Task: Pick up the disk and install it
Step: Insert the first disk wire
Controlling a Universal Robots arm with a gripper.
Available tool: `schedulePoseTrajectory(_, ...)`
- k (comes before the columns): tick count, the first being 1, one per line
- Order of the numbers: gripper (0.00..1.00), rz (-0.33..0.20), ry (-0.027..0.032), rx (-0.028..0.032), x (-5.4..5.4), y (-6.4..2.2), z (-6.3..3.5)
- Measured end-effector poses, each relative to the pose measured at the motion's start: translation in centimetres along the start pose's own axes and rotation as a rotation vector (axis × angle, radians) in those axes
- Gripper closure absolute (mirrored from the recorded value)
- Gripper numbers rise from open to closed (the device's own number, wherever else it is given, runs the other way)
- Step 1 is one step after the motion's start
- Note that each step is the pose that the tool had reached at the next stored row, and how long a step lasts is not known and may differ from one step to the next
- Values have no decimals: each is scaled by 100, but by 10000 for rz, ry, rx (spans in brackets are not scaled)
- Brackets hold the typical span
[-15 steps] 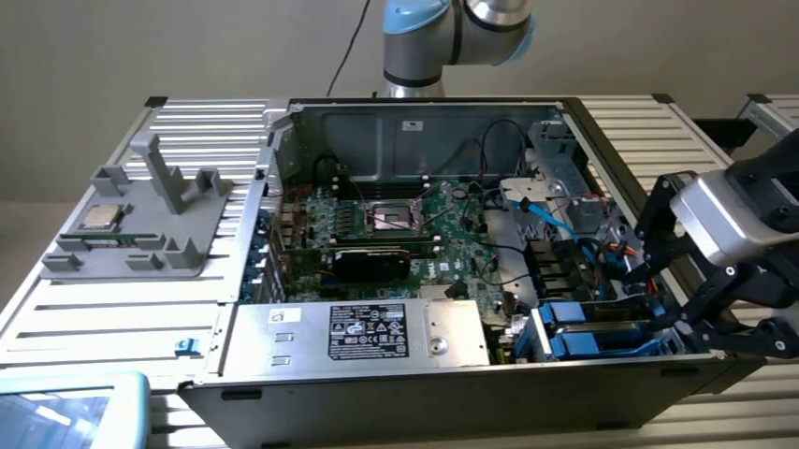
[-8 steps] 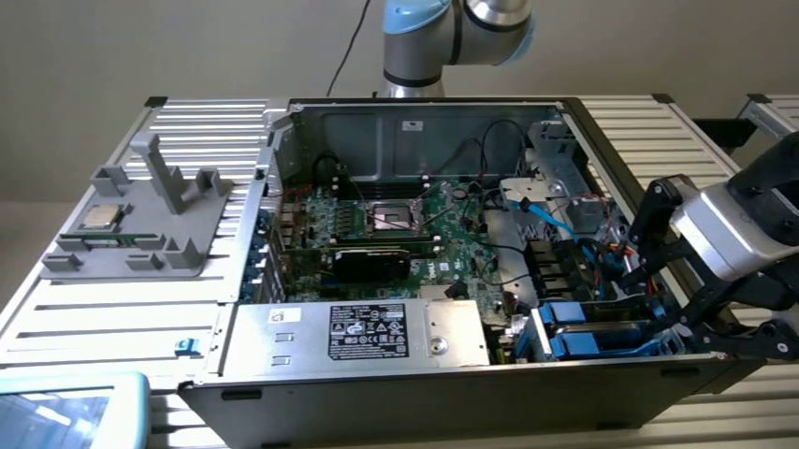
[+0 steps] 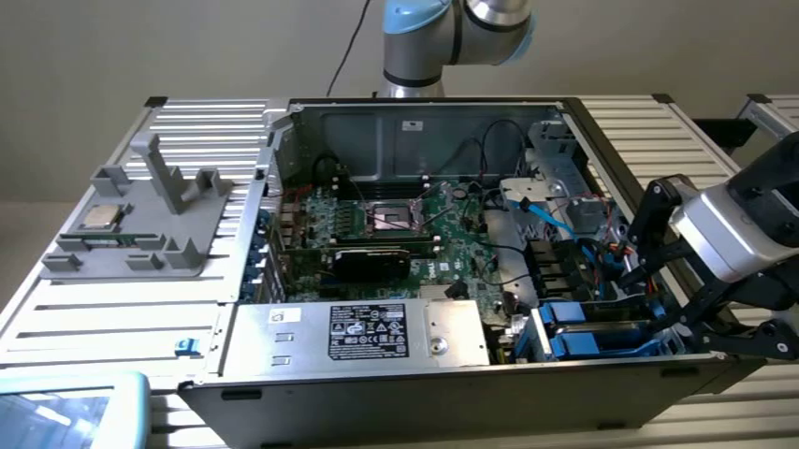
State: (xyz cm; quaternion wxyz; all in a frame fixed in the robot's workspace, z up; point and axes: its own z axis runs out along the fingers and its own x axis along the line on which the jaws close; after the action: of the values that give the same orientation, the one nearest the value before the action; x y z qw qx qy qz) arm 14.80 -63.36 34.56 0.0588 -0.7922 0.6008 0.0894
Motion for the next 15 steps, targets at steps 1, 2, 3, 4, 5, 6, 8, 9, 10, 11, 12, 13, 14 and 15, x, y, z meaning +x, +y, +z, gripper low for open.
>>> schedulePoseTrajectory(1,53,-35,-12,-4,2,0,0)
schedulePoseTrajectory(2,53,-87,-15,-14,1,0,1)
schedulePoseTrajectory(3,53,-142,-18,-26,1,0,2)
schedulePoseTrajectory(4,53,-190,-24,-34,2,0,5)
schedulePoseTrajectory(5,53,-233,-31,-41,3,0,8)
schedulePoseTrajectory(6,53,-274,-44,-46,4,0,12)
schedulePoseTrajectory(8,53,-364,-73,-57,6,0,19)
schedulePoseTrajectory(9,53,-404,-100,-61,7,-1,23)
schedulePoseTrajectory(10,53,-430,-139,-63,8,-2,27)
schedulePoseTrajectory(11,53,-444,-187,-70,9,-6,30)
schedulePoseTrajectory(12,53,-452,-242,-64,11,-8,33)
schedulePoseTrajectory(13,53,-459,-297,-58,13,-14,36)
schedulePoseTrajectory(14,53,-460,-322,-57,16,-22,40)
schedulePoseTrajectory(15,53,-459,-333,-62,18,-27,44)
